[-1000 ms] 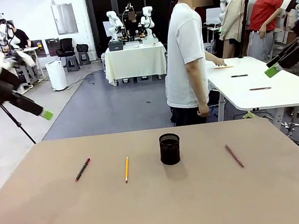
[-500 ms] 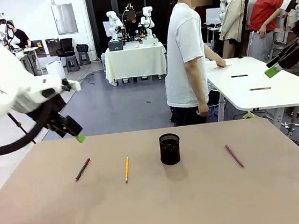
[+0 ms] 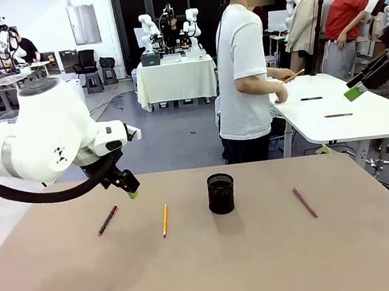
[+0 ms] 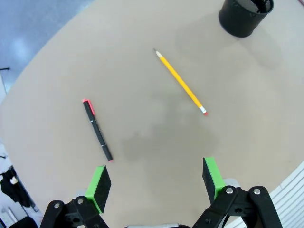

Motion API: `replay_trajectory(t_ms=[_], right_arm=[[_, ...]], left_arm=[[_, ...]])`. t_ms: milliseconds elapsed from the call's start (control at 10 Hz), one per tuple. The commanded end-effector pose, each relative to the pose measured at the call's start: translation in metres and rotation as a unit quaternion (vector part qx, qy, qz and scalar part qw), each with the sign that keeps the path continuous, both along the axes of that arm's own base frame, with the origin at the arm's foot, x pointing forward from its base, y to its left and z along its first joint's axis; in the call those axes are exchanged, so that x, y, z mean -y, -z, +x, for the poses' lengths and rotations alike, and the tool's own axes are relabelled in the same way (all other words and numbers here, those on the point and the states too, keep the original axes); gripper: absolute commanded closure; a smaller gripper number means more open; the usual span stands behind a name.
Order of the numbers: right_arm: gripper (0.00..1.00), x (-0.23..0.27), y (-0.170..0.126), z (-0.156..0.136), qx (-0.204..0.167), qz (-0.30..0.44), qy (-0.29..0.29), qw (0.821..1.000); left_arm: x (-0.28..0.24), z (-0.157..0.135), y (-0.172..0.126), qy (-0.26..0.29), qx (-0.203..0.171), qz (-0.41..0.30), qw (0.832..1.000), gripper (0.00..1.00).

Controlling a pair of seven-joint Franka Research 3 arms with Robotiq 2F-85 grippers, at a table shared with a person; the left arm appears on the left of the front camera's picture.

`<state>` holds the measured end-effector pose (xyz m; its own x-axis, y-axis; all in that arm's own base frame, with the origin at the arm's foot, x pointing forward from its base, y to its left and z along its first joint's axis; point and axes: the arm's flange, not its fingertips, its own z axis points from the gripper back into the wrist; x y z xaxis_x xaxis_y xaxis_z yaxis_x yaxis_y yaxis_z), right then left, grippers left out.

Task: Place the pens into the pen holder.
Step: Pick up a writing instrument from the table and place it into the Pen holder.

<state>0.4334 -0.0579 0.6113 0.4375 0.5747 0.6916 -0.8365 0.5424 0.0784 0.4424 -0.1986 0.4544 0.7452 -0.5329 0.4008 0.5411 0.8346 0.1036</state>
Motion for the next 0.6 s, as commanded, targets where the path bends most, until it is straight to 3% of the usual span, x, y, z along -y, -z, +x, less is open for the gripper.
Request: replay_trajectory(t_ms=[0,400,500], right_arm=[[0.00,0.000,-0.001,0.000,0.002,0.004,-0.004,1.000],[0.00,0.000,-0.001,0.000,0.002,0.004,-0.004,1.000],[0.00,0.000,-0.001,0.000,0.002,0.004,-0.004,1.000]], left_arm=[[-0.013,-0.006,-0.010,-0.006,0.008,-0.003,1.000,0.00],[-0.008,-0.001,-0.010,-0.007,0.009,-0.004,1.000,0.00],[0.013,0.017,-0.002,-0.019,-0.015,-0.008,1.000,0.00]])
